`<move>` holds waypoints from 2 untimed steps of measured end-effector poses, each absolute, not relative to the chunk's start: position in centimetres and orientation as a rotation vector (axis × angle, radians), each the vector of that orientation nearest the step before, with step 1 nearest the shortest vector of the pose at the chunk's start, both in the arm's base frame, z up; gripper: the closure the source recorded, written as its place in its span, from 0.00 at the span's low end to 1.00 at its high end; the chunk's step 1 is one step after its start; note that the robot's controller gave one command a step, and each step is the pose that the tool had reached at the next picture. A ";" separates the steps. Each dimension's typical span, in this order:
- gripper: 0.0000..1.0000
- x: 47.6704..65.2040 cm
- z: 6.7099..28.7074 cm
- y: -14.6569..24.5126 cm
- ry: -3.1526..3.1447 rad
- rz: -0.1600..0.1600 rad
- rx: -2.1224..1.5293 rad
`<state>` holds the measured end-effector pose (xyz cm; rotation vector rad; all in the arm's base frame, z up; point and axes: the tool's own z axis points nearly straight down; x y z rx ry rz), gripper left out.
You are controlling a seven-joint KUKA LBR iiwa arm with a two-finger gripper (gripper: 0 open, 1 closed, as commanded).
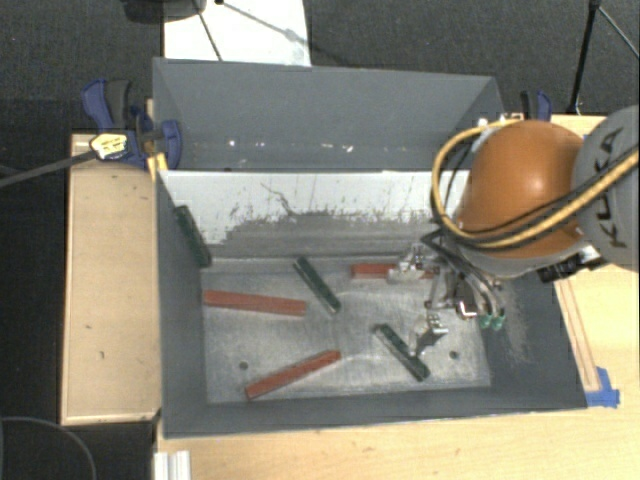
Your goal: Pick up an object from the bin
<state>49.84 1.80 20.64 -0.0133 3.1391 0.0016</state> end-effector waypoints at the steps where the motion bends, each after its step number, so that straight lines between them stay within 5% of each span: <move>1: 0.00 49.8 20.6 1.8 3.139 0.002 -0.013; 2: 0.00 52.0 16.3 -0.6 3.131 0.000 -0.121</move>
Offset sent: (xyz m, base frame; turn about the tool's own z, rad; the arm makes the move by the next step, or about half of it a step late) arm 0.0421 -0.0539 -0.0998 -0.1525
